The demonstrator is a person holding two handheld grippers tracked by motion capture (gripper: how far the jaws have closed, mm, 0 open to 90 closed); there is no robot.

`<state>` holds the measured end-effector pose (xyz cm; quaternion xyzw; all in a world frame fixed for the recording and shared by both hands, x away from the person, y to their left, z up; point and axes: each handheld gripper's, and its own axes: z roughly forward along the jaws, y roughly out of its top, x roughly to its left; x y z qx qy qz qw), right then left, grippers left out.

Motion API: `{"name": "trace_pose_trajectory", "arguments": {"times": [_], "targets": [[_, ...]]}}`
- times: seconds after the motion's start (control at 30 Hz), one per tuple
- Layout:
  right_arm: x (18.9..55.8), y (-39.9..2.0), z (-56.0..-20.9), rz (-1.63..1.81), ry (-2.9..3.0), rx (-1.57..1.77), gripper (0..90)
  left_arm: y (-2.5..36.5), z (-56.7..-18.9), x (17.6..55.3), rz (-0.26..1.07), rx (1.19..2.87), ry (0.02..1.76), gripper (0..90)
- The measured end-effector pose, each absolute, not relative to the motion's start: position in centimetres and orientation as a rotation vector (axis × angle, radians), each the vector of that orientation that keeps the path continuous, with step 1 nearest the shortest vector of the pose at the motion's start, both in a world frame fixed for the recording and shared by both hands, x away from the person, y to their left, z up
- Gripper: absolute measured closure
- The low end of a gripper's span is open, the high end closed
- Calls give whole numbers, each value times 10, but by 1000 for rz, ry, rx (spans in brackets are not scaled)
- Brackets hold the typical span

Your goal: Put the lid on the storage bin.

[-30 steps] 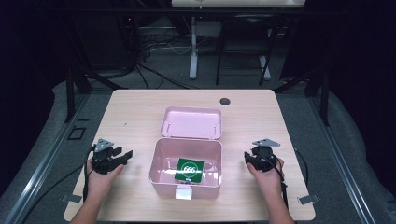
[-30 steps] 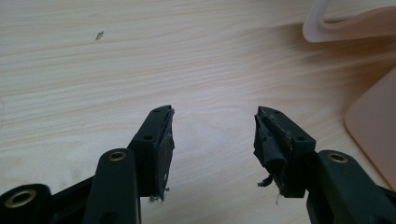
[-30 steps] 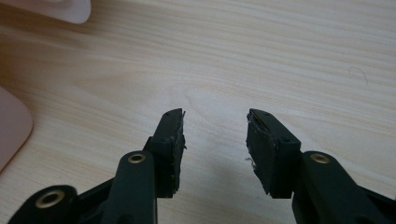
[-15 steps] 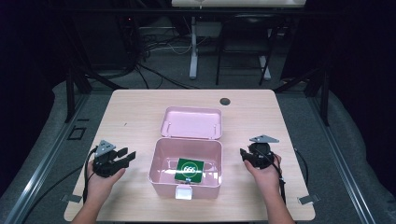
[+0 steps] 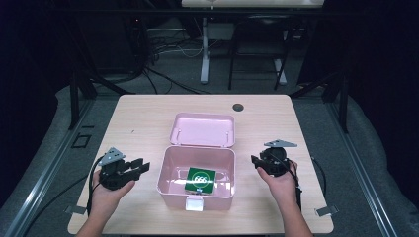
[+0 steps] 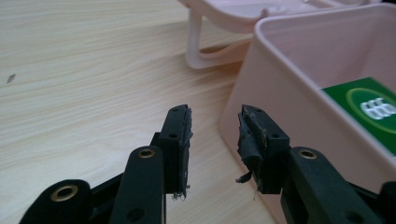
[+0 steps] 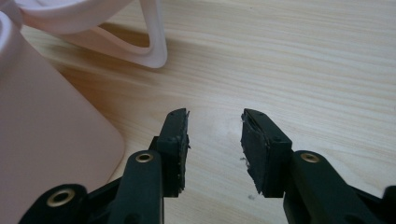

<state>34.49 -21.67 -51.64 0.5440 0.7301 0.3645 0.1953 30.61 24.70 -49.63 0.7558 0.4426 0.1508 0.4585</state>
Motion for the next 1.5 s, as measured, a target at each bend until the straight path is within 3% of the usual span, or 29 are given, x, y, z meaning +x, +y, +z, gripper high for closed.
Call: {"name": "trace_pose_trajectory", "arguments": {"times": [0.7,1.03,1.5], "targets": [[344,-210,-504,1053,2057,1493,607,217,-479,283,269,1878,934,613],[344,-210,-505,1083,2058,1492,591,213,-482,281,255,1930,906,717],[348,-211,-502,1115,2082,1515,573,210,-484,273,295,1944,926,738]]}}
